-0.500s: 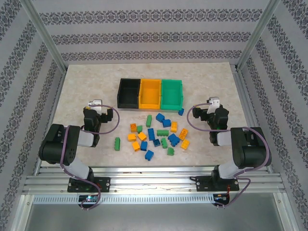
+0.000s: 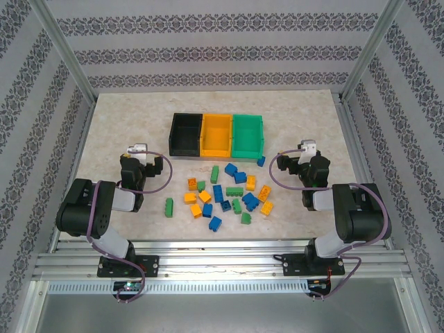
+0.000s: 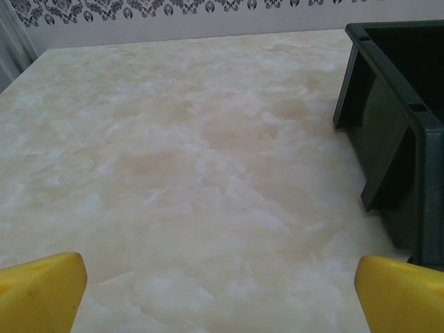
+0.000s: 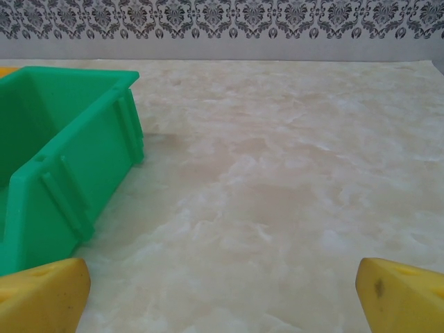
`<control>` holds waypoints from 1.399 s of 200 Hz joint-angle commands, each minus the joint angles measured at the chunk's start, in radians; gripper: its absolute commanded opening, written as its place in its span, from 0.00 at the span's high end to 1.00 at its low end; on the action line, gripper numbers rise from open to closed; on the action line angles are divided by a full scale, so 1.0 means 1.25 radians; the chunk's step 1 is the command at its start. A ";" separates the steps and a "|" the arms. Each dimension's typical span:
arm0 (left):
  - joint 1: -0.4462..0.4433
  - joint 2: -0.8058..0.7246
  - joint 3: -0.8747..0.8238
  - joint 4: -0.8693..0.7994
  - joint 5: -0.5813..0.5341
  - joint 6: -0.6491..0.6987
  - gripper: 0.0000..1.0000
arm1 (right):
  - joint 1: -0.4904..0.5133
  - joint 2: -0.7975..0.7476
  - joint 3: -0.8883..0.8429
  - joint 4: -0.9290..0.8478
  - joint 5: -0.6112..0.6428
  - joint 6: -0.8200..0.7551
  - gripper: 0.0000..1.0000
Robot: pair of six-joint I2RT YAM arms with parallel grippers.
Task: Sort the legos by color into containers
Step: Pick up the lego from the center of the table.
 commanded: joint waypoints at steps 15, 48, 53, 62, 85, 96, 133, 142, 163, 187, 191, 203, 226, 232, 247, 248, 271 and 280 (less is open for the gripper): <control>0.002 -0.010 0.005 -0.005 0.007 0.010 0.01 | 0.000 0.002 -0.005 0.030 -0.017 -0.010 0.02; 0.002 -0.009 0.005 -0.005 0.007 0.010 0.01 | 0.000 0.002 -0.005 0.030 -0.017 -0.009 0.02; 0.002 -0.009 0.005 -0.005 0.006 0.010 0.01 | 0.000 0.002 -0.005 0.030 -0.016 -0.010 0.02; 0.002 -0.009 0.004 -0.005 0.006 0.010 0.01 | 0.001 0.002 -0.008 0.030 -0.016 -0.010 0.02; 0.001 -0.009 0.005 -0.005 0.007 0.010 0.01 | 0.000 0.002 -0.007 0.030 -0.016 -0.009 0.02; 0.001 -0.009 0.005 -0.005 0.007 0.010 0.01 | 0.000 0.002 -0.008 0.031 -0.016 -0.010 0.02; 0.001 -0.008 0.004 -0.005 0.007 0.009 0.01 | 0.000 0.002 -0.007 0.031 -0.015 -0.011 0.02; 0.002 -0.009 0.005 -0.005 0.007 0.010 0.01 | 0.000 0.002 -0.007 0.032 -0.014 -0.010 0.02; 0.002 -0.009 0.005 -0.004 0.007 0.010 0.01 | -0.001 0.003 -0.003 0.026 -0.026 -0.011 0.02; 0.002 -0.009 0.004 -0.005 0.007 0.010 0.01 | -0.002 0.003 -0.002 0.025 -0.029 -0.010 0.02; 0.001 -0.010 0.005 -0.004 0.007 0.010 0.01 | -0.002 0.003 -0.001 0.024 -0.029 -0.010 0.02; 0.002 -0.009 0.004 -0.005 0.007 0.010 0.01 | -0.002 0.003 0.000 0.022 -0.030 -0.011 0.02; 0.002 -0.010 0.005 -0.005 0.007 0.010 0.01 | -0.003 0.003 0.000 0.022 -0.032 -0.010 0.02; 0.001 -0.009 0.005 -0.005 0.007 0.010 0.01 | -0.003 0.002 0.000 0.022 -0.032 -0.011 0.02; 0.002 -0.009 0.004 -0.005 0.007 0.010 0.01 | -0.003 0.003 0.000 0.021 -0.032 -0.009 0.02; 0.002 -0.009 0.004 -0.004 0.007 0.010 0.01 | -0.003 0.003 0.000 0.021 -0.032 -0.009 0.02; 0.001 -0.009 0.005 -0.006 0.009 0.011 0.01 | -0.003 0.003 0.000 0.023 -0.028 -0.009 0.02; 0.001 -0.009 0.005 -0.008 0.009 0.011 0.01 | -0.003 0.003 -0.002 0.025 -0.020 -0.007 0.02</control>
